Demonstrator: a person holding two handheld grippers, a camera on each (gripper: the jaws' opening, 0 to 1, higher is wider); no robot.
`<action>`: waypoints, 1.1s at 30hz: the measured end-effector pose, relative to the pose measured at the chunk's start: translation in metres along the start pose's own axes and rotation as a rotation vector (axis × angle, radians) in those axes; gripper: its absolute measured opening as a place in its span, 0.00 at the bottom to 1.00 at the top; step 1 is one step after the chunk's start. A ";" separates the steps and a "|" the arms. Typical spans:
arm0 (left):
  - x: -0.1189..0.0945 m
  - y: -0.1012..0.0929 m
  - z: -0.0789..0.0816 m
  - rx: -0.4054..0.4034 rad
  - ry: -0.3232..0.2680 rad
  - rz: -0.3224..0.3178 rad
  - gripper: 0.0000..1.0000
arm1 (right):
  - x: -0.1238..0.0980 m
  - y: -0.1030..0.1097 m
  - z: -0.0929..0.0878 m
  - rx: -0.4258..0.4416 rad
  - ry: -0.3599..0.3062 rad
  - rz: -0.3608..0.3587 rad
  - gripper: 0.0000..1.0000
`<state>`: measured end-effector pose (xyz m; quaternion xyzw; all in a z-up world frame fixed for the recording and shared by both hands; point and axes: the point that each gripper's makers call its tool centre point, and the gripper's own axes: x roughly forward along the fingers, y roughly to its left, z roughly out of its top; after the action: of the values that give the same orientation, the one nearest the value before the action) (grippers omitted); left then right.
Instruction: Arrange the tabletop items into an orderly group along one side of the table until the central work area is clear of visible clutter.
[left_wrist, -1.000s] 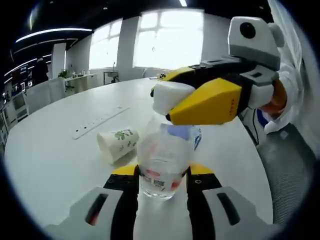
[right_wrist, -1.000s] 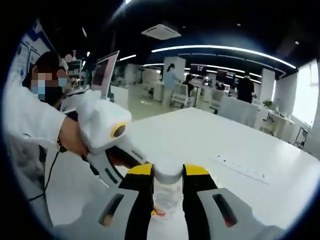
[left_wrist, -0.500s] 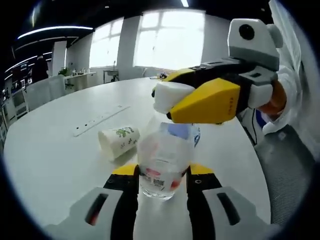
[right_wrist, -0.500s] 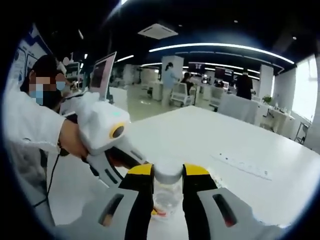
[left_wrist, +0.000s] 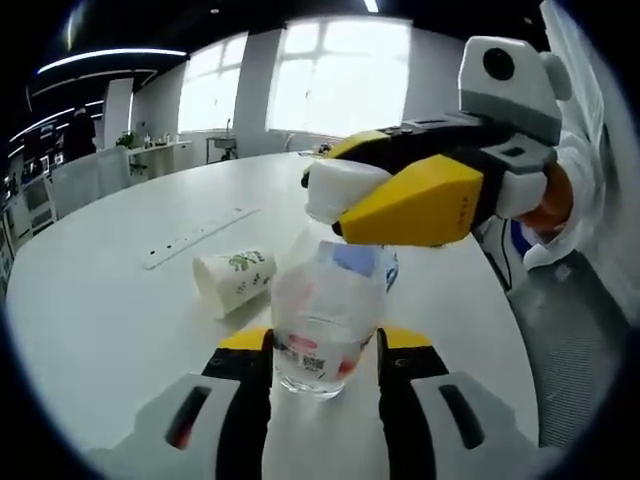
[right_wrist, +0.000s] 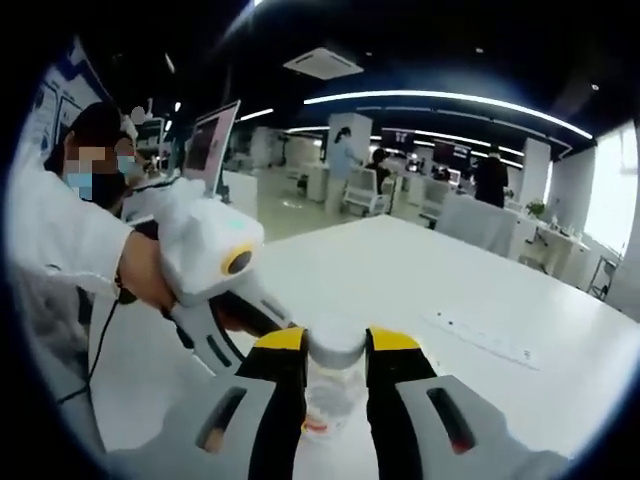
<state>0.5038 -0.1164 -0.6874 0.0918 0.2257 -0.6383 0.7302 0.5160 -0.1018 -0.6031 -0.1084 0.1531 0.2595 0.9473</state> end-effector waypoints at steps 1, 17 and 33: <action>0.000 0.000 0.000 -0.001 0.000 0.000 0.42 | 0.000 -0.001 0.000 -0.007 -0.001 -0.002 0.20; -0.001 0.000 0.003 -0.028 -0.007 0.015 0.51 | -0.002 -0.003 0.000 -0.004 -0.002 0.000 0.35; -0.011 0.000 0.007 -0.100 -0.028 0.044 0.62 | -0.007 -0.011 0.004 0.069 -0.013 0.021 0.45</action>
<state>0.5045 -0.1096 -0.6761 0.0513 0.2449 -0.6114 0.7507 0.5167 -0.1129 -0.5954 -0.0721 0.1571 0.2648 0.9487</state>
